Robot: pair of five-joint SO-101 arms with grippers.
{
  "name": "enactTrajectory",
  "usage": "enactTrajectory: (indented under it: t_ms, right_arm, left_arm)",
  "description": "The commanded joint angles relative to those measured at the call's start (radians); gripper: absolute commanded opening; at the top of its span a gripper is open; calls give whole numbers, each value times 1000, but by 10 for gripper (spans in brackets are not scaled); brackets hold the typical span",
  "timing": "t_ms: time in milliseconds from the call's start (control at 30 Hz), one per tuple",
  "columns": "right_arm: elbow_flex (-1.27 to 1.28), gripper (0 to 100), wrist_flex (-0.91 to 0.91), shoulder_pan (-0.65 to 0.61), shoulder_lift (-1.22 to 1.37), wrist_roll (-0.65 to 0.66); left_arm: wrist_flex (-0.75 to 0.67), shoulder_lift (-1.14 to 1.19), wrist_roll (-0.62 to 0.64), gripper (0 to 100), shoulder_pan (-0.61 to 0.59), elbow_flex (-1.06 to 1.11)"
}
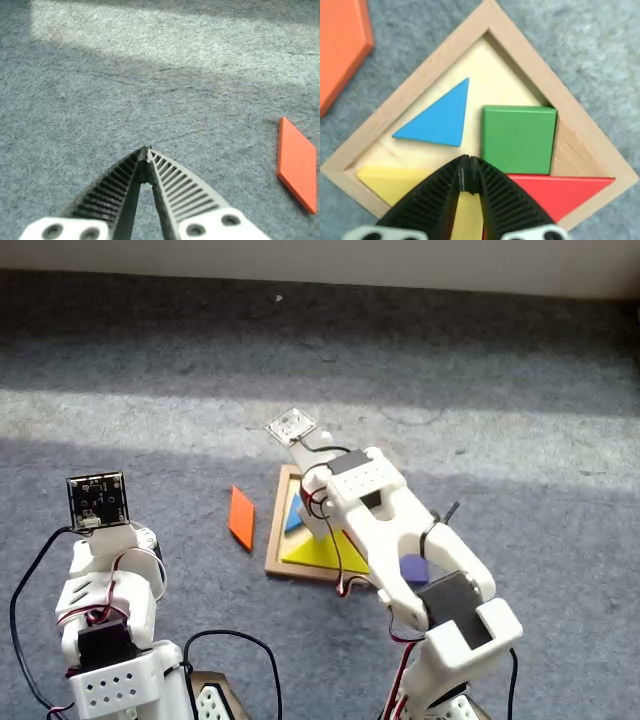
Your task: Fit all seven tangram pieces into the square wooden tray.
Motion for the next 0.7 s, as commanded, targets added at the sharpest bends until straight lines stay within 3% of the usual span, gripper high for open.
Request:
enactTrajectory:
  t_ms: [0,233,400,667]
  right_arm:
    - [-25,5,30,7,-99,9]
    - [-27,5,-16,-53,-151,-15]
    - [-25,5,-131,-71,-77,-57]
    - [-31,5,-136,-93,16,-57]
  left_arm:
    - [-18,-8,5,5,-7,-13]
    - [-18,-8,5,5,-5,-13]
    - [-18,-8,3,5,-5,-13]
    - [-18,-8,3,5,-4,-12]
